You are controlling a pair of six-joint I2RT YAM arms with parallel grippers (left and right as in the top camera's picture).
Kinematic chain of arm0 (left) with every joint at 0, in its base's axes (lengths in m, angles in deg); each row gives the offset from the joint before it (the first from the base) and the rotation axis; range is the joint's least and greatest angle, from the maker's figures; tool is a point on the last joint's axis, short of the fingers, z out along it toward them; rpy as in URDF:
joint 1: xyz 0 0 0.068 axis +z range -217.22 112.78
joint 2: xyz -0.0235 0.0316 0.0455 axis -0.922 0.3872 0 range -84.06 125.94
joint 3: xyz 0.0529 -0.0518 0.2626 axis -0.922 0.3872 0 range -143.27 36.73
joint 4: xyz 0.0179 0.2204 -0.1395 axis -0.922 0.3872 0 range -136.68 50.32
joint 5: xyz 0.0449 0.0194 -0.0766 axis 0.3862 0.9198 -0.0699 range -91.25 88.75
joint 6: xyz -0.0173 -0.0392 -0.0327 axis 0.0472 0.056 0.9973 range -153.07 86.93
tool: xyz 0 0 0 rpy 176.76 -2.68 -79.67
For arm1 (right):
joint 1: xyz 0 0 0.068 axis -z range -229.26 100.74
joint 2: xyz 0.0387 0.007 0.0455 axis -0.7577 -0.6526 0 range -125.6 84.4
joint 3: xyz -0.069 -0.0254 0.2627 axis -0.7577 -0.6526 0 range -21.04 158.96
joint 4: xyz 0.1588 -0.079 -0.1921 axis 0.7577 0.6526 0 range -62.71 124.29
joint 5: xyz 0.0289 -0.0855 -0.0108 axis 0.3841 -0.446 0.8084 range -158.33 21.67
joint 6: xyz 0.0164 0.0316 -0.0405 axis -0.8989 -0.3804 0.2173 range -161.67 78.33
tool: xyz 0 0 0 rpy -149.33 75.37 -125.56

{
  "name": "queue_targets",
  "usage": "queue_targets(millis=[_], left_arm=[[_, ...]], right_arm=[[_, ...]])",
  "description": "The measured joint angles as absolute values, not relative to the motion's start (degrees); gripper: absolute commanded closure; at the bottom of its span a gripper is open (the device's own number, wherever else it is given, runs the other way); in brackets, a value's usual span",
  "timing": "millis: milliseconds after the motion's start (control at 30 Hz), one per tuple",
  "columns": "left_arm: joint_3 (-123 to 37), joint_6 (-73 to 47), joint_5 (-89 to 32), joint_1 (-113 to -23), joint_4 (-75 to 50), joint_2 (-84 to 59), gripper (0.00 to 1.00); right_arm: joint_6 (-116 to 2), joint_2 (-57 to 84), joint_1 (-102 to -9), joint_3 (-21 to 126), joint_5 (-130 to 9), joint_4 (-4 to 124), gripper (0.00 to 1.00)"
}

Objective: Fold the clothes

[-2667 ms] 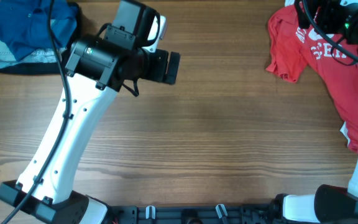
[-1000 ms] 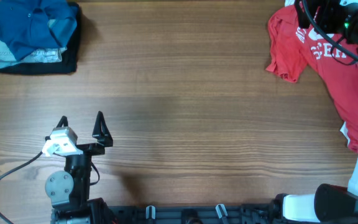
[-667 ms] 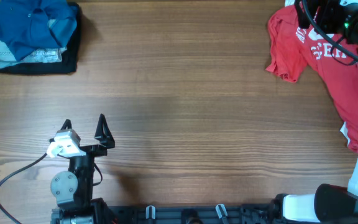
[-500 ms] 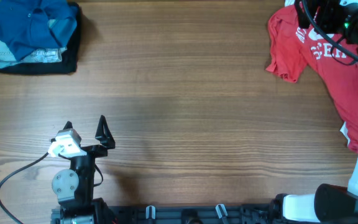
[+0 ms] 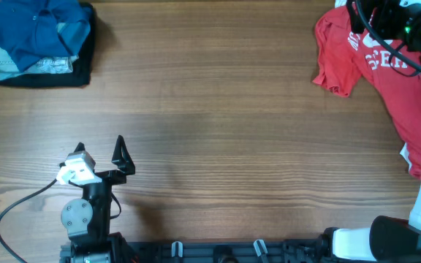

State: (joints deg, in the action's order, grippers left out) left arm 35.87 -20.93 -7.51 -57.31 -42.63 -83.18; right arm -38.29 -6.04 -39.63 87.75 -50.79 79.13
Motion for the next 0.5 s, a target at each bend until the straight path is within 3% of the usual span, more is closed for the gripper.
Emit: queue_targets(millis=[233, 500], left_arm=[[35.9, -20.9, -7.5, -57.3, -42.6, -83.2, 0.00], [35.9, -20.9, -7.5, -57.3, -42.6, -83.2, 0.00]], right_arm=[[-38.3, -6.0, -39.6, 87.7, -50.8, 79.1, 0.00], [-38.3, -3.6, -40.3, 82.5, -60.4, 78.1, 0.00]])
